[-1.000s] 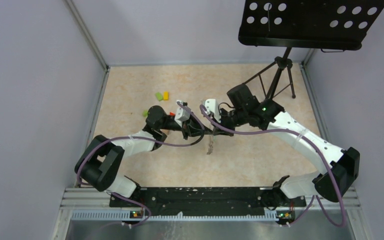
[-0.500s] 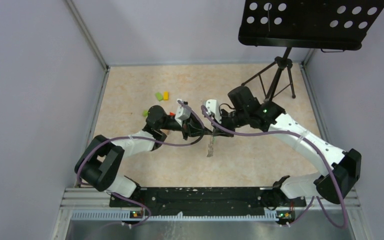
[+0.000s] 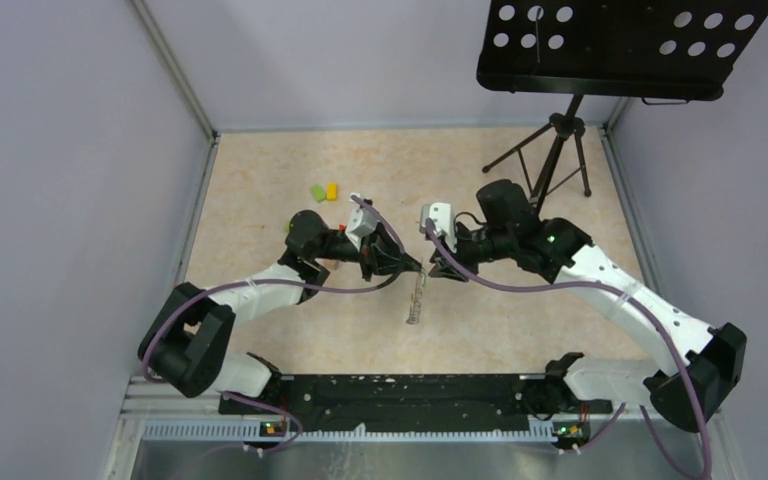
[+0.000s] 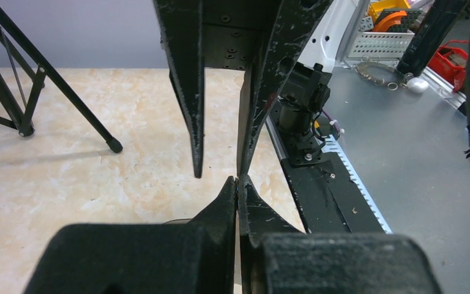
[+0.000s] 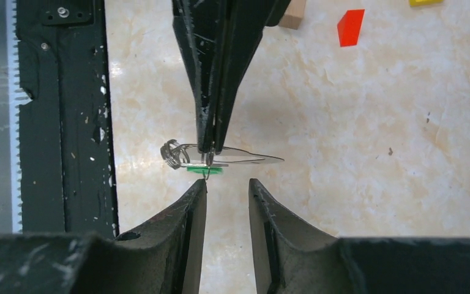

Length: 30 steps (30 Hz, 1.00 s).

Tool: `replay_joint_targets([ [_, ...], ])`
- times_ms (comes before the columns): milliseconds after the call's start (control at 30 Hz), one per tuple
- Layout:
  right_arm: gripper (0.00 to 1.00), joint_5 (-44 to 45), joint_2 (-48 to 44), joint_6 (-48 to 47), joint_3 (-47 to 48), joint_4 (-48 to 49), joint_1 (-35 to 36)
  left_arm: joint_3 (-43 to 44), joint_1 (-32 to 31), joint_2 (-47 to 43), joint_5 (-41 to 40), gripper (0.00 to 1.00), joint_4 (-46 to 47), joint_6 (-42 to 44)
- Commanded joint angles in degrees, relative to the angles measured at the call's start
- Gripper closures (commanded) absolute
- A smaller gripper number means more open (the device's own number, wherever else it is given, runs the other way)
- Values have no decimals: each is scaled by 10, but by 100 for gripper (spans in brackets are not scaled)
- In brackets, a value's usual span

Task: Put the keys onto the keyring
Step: Adjust the key on the keyring.

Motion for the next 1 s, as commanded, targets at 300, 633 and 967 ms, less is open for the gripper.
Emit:
replay_joint_targets([
  [300, 77, -85, -8, -14, -8, 30, -4, 6, 0, -11, -5, 100, 56, -24],
  [633, 100, -64, 5, -5, -24, 53, -5, -2, 0, -15, -1, 100, 81, -29],
  [967, 100, -81, 5, 9, -35, 72, -5, -9, -1, -14, 3, 100, 102, -32],
])
